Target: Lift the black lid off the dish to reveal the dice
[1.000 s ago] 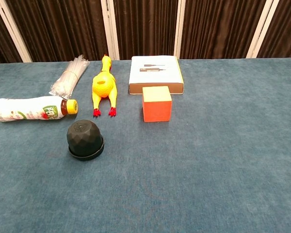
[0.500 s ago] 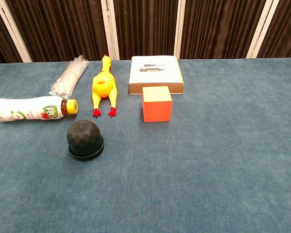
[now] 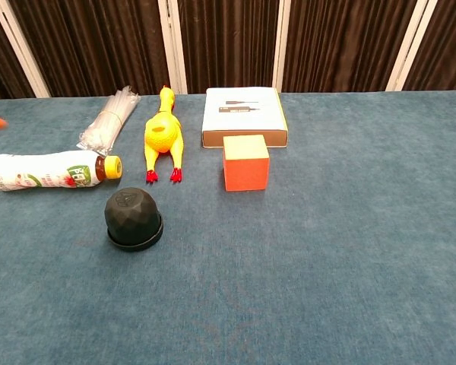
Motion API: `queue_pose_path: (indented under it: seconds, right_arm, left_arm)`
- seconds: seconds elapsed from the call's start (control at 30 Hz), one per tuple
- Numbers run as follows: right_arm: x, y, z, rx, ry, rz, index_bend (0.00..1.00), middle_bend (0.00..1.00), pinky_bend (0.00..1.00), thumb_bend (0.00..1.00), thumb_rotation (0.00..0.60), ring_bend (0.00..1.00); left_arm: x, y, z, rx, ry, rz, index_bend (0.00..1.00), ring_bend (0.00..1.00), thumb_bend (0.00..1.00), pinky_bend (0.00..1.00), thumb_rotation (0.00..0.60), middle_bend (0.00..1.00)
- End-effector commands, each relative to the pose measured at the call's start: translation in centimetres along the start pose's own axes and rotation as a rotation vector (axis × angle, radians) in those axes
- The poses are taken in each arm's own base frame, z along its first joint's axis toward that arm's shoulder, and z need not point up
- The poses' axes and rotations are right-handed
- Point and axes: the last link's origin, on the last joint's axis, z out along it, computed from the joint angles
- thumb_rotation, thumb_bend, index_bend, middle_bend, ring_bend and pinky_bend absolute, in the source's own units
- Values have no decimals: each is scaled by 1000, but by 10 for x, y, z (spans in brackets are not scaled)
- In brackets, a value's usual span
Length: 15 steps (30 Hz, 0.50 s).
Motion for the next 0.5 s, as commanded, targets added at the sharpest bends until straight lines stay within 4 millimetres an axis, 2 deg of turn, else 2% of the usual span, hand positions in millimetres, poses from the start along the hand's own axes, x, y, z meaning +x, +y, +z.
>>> queue_pose_path:
  seconds: [0.03,0.17,0.27,0.5]
  right_arm:
    - [0,0,0,0,1,1,60,31,0,189,600,67]
    - [1,2,0,-6,2,8,60,31,0,190,600,67]
    - [1,4,1,-11,2,11,60,31,0,189,600,67]
    - [3,7,1,-15,0,22,60,31,0,189,600,67]
  left_arm:
    - [-26,22,18,-45,-66,-28,102,0,102,0,600,0]
    - [-46,37,30,-64,-116,-13,105,0,94,0,600,0]
    - [-54,46,35,-63,-115,-27,109,0,86,0,600,0]
    - [-72,49,45,-35,-99,-119,119,0,84,0,600,0]
